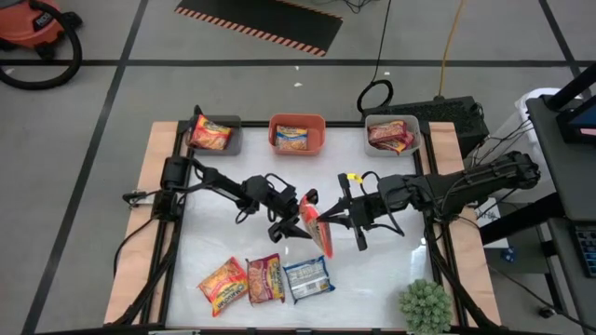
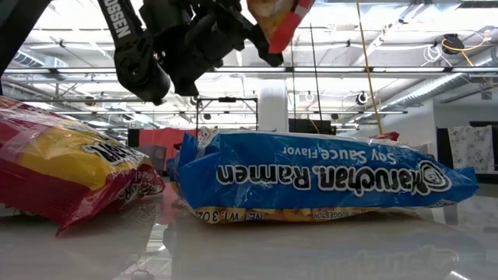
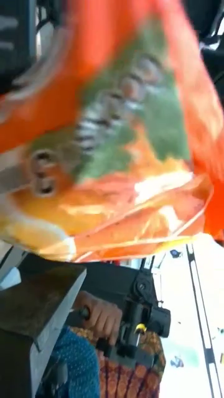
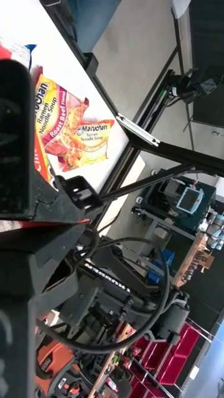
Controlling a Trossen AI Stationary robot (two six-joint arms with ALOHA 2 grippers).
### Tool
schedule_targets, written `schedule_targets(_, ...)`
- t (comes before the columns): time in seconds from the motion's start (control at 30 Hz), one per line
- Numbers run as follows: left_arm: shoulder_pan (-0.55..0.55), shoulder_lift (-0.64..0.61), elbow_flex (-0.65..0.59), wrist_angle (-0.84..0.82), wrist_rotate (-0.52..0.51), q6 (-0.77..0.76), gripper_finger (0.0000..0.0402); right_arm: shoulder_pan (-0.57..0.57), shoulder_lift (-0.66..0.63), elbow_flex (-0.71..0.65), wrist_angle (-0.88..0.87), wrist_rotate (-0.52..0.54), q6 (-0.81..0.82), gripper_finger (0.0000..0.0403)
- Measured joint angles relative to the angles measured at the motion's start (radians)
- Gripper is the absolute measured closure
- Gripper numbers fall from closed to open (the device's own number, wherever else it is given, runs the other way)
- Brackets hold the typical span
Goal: Sort Maruchan noodles
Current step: Put the right orange noodle pack into the black bin
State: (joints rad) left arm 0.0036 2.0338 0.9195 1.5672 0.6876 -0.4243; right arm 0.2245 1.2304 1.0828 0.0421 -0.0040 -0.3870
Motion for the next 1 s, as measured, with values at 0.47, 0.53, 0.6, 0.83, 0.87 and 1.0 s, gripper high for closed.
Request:
schedule_targets(0.47,0.010,0.000,0.000,-0.035,0.014,0.000,0.0267,0.000,0.000,0.000,-0.011,0.006,-0.001,0.0403)
schedule_targets(0.53,0.012,0.000,0.000,-0.035,0.021,-0.002,0.0274,0.000,0.000,0.000,-0.011,0.006,-0.001,0.0403)
schedule_targets(0.6,0.015,0.000,0.000,-0.036,0.026,-0.004,0.0275,0.000,0.000,0.000,-0.011,0.006,-0.001,0.0403)
schedule_targets(0.83,0.061,0.000,0.000,-0.036,0.027,-0.036,0.0270,0.000,0.000,0.000,-0.012,0.114,0.034,0.0401)
schedule_targets(0.87,0.069,0.000,0.000,-0.036,0.027,-0.050,0.0270,0.000,0.000,0.000,-0.015,0.143,0.041,0.0400)
schedule_targets(1.0,0.098,0.000,0.000,-0.051,0.027,-0.097,0.0269,0.000,0.000,0.000,-0.032,0.237,0.071,0.0387)
